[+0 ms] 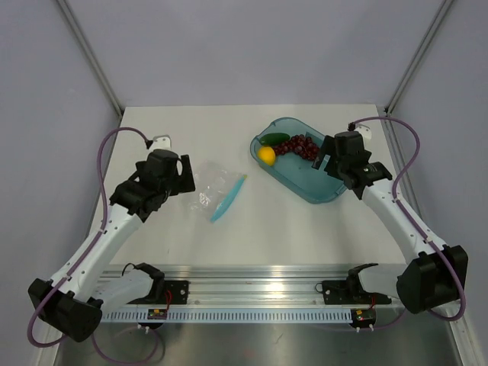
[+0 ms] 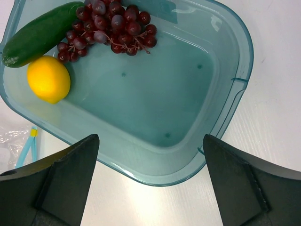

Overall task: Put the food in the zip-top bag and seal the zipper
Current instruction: Open the zipper of the food storage bag at the center of the board.

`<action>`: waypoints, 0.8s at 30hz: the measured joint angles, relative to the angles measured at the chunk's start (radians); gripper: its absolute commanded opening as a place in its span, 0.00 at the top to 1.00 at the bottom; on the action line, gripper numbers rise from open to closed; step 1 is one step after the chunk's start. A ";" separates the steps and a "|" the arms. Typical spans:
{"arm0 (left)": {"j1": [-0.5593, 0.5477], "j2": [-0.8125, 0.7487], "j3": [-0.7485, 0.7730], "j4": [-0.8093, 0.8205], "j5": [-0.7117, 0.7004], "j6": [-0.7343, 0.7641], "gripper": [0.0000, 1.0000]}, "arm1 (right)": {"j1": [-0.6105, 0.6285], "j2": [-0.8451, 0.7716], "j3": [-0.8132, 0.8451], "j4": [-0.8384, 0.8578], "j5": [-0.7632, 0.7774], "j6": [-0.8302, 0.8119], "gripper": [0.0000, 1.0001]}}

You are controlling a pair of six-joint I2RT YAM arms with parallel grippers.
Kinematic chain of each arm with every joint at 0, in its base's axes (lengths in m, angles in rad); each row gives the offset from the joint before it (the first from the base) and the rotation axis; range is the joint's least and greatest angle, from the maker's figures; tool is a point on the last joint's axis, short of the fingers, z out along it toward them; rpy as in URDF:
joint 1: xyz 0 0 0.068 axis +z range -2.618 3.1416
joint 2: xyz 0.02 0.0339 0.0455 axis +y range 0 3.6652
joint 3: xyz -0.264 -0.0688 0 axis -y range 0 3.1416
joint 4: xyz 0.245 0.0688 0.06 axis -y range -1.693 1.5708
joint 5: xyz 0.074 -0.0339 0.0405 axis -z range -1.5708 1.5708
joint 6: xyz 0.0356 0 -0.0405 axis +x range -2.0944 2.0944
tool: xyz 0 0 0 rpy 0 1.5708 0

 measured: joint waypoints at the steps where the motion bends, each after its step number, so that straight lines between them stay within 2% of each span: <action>1: 0.000 0.006 0.000 0.001 0.005 0.004 0.01 | 0.000 -0.006 -0.006 0.004 -0.001 0.000 0.01; 10: -0.007 0.084 0.001 0.001 0.019 0.043 0.01 | 0.000 -0.072 -0.055 0.048 -0.048 -0.005 0.01; 14: -0.045 0.108 0.002 0.013 -0.002 0.049 0.01 | 0.000 -0.078 -0.055 0.049 -0.053 -0.005 0.01; 19: -0.095 0.237 0.082 0.016 0.001 0.048 0.01 | 0.000 -0.100 -0.067 0.052 -0.053 -0.003 0.01; 24: -0.212 0.360 0.110 0.032 -0.071 0.056 0.13 | 0.000 -0.134 -0.094 0.056 -0.054 0.002 0.01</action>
